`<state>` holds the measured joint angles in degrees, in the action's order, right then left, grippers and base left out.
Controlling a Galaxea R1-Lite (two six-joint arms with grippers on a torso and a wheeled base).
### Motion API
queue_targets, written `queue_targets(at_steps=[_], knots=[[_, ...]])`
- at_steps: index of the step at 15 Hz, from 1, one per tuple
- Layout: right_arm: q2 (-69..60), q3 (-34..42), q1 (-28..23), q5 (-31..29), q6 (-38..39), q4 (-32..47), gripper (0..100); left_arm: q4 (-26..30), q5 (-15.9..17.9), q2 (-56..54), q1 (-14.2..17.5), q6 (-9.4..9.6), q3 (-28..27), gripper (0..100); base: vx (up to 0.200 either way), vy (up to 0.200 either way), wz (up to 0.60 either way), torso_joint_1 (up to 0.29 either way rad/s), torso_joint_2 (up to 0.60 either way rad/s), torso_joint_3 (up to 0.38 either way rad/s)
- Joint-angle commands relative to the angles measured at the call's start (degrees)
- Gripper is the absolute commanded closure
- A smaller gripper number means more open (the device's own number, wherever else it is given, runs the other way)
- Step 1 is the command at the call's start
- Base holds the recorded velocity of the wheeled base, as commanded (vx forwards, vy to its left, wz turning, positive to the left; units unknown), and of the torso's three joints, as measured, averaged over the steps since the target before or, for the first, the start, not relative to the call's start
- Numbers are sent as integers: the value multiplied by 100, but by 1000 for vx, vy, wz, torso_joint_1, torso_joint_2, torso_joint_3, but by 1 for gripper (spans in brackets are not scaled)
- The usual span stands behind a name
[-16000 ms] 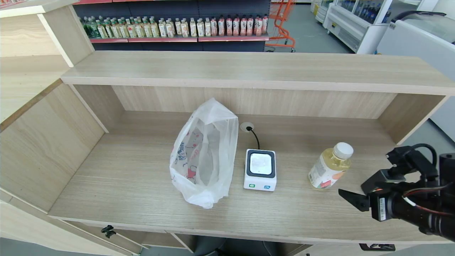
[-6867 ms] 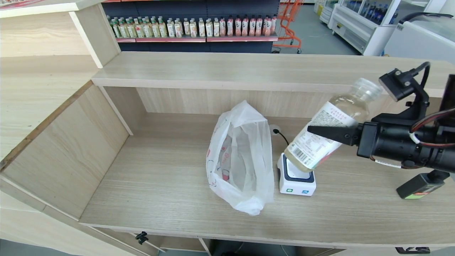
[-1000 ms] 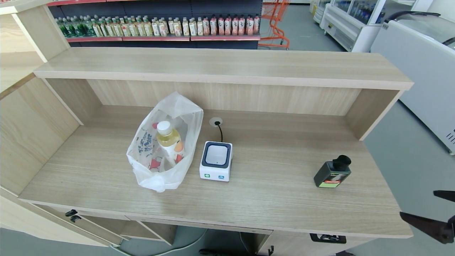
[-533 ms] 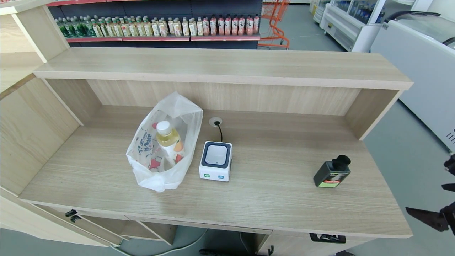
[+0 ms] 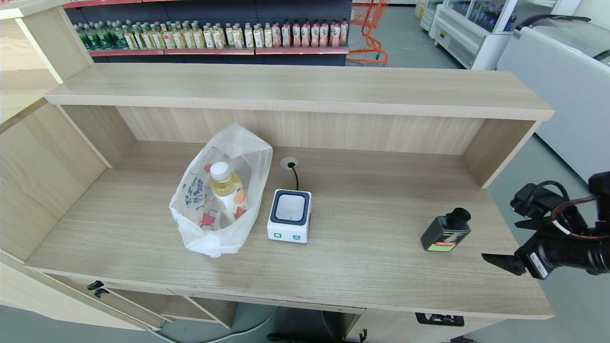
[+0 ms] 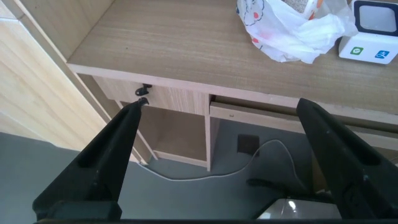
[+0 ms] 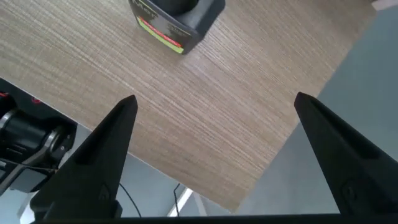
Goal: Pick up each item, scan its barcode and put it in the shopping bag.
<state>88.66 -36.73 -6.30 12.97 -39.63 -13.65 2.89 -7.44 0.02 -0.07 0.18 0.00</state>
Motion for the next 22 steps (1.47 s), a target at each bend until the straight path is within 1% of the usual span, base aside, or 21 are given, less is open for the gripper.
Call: queue_targets(at_steps=[1,3,6,10,12,17,18,21,22], knots=[[556,-221,182,4,-1,-6,0,1,-3,-2,-1,-1,0,0,0,0,0,0,0,0],[714,-370,305,21,8,-41,0,1,-3,-2,-1,-1,0,0,0,0,0,0,0,0],[978,-537,384,399,-1,-164,0,1,-3,-2,-1,-1,0,0,0,0,0,0,0,0],[1285,-818,428,426,-1,-173,0,1,-3,-2,-1,-1,0,0,0,0,0,0,0,0],[1487,-1064,498,566,-1,-173,0,1,-3,-2,-1,-1,0,0,0,0,0,0,0,0],[1769,-1222,595,795,-18,-173,0,1,-3,-2,-1,-1,0,0,0,0,0,0,0,0],[1812,-1249,613,795,-27,-173,100,1,-3,-2,-1,-1,0,0,0,0,0,0,0,0],[1865,-1249,683,847,-27,-182,100,1,-3,-2,-1,-1,0,0,0,0,0,0,0,0],[1865,-1205,692,1014,-27,-287,100,1,-3,-2,-1,-1,0,0,0,0,0,0,0,0]])
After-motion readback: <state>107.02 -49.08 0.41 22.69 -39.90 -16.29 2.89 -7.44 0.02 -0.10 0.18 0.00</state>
